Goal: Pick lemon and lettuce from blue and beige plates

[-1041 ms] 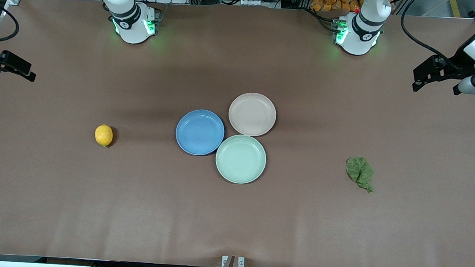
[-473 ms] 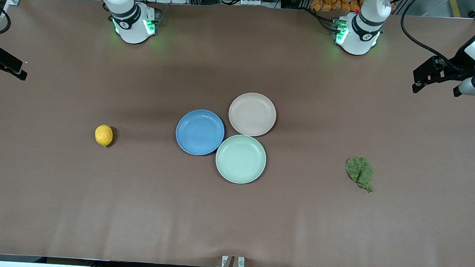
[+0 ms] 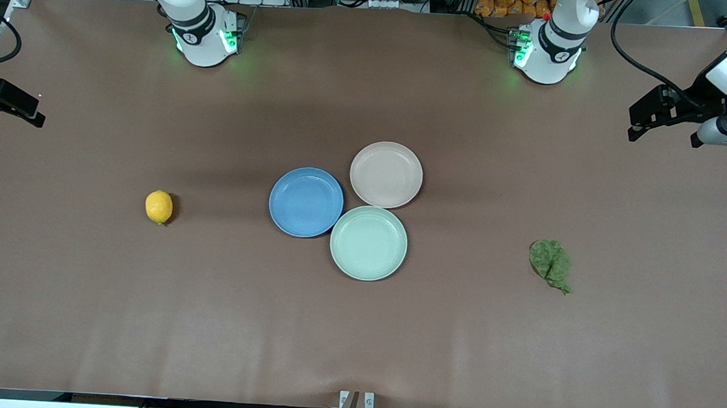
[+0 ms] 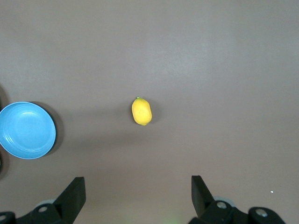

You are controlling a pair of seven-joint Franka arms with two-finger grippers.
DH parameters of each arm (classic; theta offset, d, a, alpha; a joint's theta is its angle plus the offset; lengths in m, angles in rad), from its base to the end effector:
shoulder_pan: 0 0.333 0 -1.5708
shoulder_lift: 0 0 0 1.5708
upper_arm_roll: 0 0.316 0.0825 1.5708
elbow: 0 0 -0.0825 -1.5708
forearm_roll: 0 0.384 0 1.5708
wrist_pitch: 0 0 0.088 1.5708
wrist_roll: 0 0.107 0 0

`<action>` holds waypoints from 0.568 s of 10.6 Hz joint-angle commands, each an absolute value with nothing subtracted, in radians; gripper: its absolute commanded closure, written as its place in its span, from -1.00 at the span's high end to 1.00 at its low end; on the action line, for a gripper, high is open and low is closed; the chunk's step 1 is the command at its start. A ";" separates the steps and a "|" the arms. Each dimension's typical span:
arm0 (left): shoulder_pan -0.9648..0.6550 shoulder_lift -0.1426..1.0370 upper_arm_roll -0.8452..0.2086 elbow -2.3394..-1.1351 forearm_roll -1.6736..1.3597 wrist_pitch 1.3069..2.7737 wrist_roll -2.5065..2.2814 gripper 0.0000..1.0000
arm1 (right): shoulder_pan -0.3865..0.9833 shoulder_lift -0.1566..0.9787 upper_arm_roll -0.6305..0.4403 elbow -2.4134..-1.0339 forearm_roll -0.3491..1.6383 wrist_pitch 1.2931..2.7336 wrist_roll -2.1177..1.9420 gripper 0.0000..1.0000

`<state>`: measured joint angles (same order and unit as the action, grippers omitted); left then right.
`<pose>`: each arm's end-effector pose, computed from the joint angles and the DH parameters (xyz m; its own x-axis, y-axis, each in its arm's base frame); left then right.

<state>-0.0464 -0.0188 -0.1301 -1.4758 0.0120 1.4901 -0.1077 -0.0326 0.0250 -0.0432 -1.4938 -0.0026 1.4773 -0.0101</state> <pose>0.5319 -0.0943 0.6720 0.9971 -0.0677 0.0343 -0.0674 -0.9977 -0.0107 0.5515 -0.0418 0.6386 0.9970 -0.0659 -0.0415 -0.0658 -0.9978 0.0032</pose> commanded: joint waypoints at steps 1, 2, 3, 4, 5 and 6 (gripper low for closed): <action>-0.051 -0.002 -0.133 -1.447 0.029 1.471 -0.112 1.00 | -0.035 0.038 -0.035 -1.462 -0.020 1.462 0.000 1.00; -0.051 -0.002 -0.132 -1.447 0.029 1.471 -0.112 1.00 | -0.037 0.038 -0.035 -1.460 -0.021 1.460 0.000 1.00; -0.049 -0.002 -0.133 -1.447 0.029 1.471 -0.112 1.00 | -0.038 0.038 -0.035 -1.460 -0.023 1.462 0.000 1.00; -0.051 -0.002 -0.133 -1.448 0.029 1.471 -0.118 1.00 | -0.037 0.038 -0.035 -1.457 -0.020 1.462 0.005 1.00; -0.051 -0.002 -0.133 -1.448 0.029 1.471 -0.120 1.00 | -0.037 0.038 -0.035 -1.457 -0.020 1.462 0.015 1.00; -0.051 -0.002 -0.133 -1.448 0.029 1.471 -0.121 1.00 | -0.037 0.037 -0.035 -1.457 -0.017 1.454 0.018 1.00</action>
<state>-0.0474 -0.0129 -0.1301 -1.4758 0.0120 1.4901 -0.1077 -0.0326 0.0252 -0.0431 -1.4860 -0.0063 1.4760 -0.0042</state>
